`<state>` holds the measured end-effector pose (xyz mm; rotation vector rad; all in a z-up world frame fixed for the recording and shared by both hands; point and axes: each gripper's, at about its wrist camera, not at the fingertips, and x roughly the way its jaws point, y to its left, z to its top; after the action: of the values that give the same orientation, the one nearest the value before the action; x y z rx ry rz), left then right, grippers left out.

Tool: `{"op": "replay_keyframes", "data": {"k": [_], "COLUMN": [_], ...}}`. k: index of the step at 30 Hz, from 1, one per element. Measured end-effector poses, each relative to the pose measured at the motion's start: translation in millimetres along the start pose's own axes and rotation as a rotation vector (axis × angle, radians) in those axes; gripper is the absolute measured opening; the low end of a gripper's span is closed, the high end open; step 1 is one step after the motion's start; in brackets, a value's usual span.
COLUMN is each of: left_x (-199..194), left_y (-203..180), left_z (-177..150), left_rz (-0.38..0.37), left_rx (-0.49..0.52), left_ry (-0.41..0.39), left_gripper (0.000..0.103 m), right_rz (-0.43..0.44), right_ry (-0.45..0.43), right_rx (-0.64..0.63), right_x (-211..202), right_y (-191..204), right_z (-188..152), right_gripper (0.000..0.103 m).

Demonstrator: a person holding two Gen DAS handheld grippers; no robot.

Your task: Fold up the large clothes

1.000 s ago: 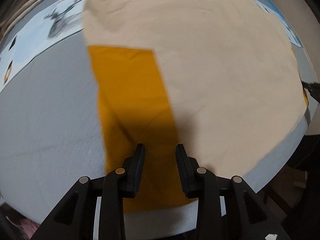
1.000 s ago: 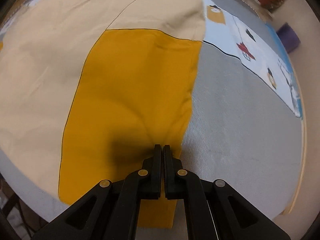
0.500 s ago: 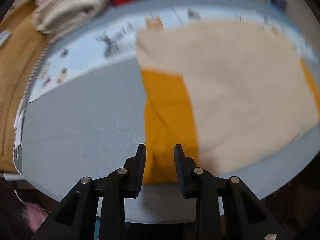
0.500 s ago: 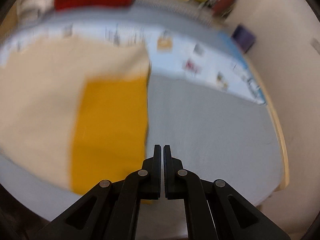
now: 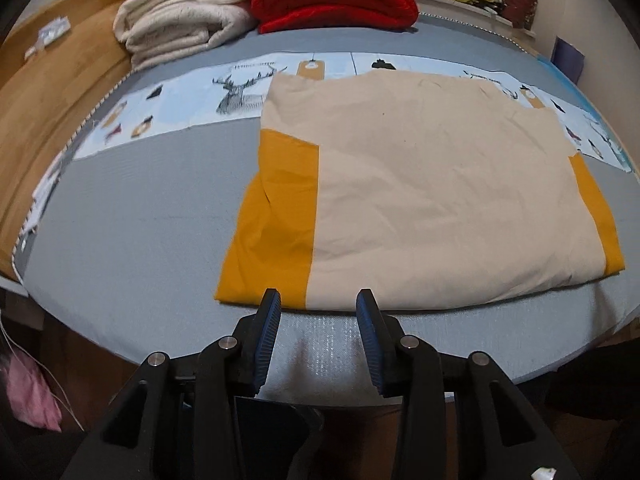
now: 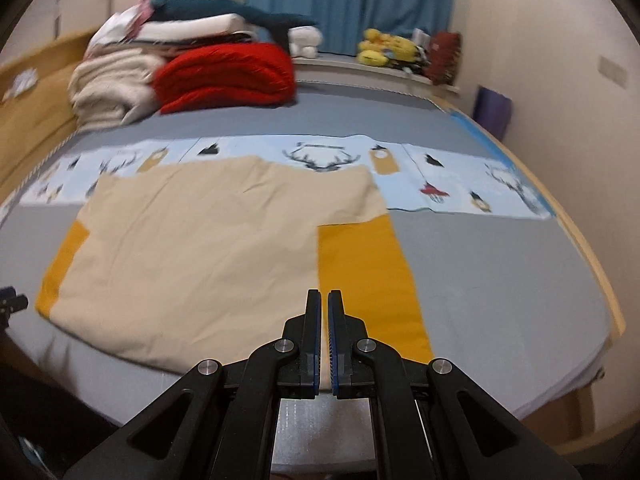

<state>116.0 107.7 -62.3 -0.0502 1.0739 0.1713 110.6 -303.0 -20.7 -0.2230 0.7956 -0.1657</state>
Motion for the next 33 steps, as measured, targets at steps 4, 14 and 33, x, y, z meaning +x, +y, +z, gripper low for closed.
{"op": "replay_keyframes", "data": {"k": [4,14,33], "left_x": [0.7,21.1,89.1], "left_y": [4.0,47.5,98.4], "left_z": [-0.3,-6.2,-37.5], "left_rz": [-0.059,-0.228,-0.487], "left_rx": [-0.058,-0.337,-0.748], "left_ry": [-0.019,0.037,0.194], "left_gripper": [0.009,0.006,0.039], "right_rz": [0.028,0.104,0.147], "right_ry": [0.024,-0.002,0.340], "right_rx": [-0.018,-0.012,-0.246], "right_x": [3.7,0.9,115.0], "right_y": [15.8,52.3,152.8], "right_z": [-5.6,4.6,-28.0], "right_gripper": [0.005,0.004,0.004]}}
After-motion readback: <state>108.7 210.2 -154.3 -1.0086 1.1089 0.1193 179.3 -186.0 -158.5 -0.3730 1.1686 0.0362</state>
